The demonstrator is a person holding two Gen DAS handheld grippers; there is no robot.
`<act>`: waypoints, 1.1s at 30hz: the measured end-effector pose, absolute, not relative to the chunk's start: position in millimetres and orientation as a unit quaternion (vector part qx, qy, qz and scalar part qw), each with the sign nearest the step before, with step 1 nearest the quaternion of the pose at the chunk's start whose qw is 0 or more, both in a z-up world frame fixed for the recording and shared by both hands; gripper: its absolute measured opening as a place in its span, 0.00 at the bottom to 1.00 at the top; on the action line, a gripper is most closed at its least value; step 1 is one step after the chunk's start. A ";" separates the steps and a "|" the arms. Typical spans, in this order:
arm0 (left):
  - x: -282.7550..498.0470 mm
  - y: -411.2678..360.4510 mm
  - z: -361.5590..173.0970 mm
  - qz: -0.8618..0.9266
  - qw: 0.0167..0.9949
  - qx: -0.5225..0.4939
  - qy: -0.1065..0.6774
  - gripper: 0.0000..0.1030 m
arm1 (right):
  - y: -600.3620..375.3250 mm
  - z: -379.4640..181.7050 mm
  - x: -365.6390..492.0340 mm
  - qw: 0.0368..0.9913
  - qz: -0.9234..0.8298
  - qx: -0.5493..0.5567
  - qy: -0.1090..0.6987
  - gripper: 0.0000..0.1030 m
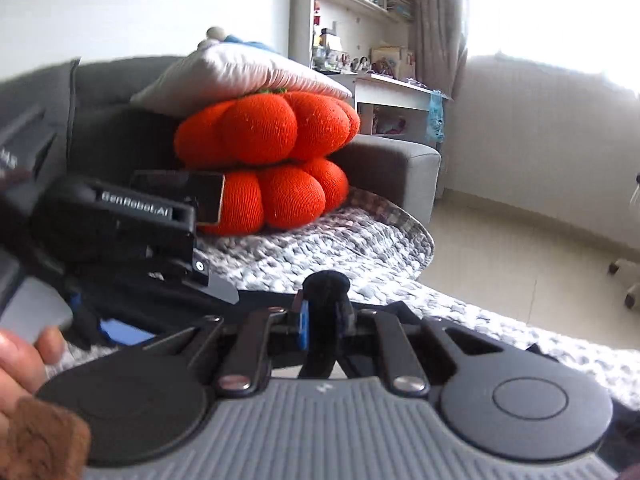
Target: Fold clothes
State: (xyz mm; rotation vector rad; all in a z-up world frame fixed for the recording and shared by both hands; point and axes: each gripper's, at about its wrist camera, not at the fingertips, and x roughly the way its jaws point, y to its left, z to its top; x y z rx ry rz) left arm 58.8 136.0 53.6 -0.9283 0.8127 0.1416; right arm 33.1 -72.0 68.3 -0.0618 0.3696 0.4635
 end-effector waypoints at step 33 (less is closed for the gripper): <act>60.3 129.7 37.7 0.001 0.758 -0.517 0.398 0.86 | -60.3 44.7 26.3 0.921 0.245 -0.047 0.301 0.15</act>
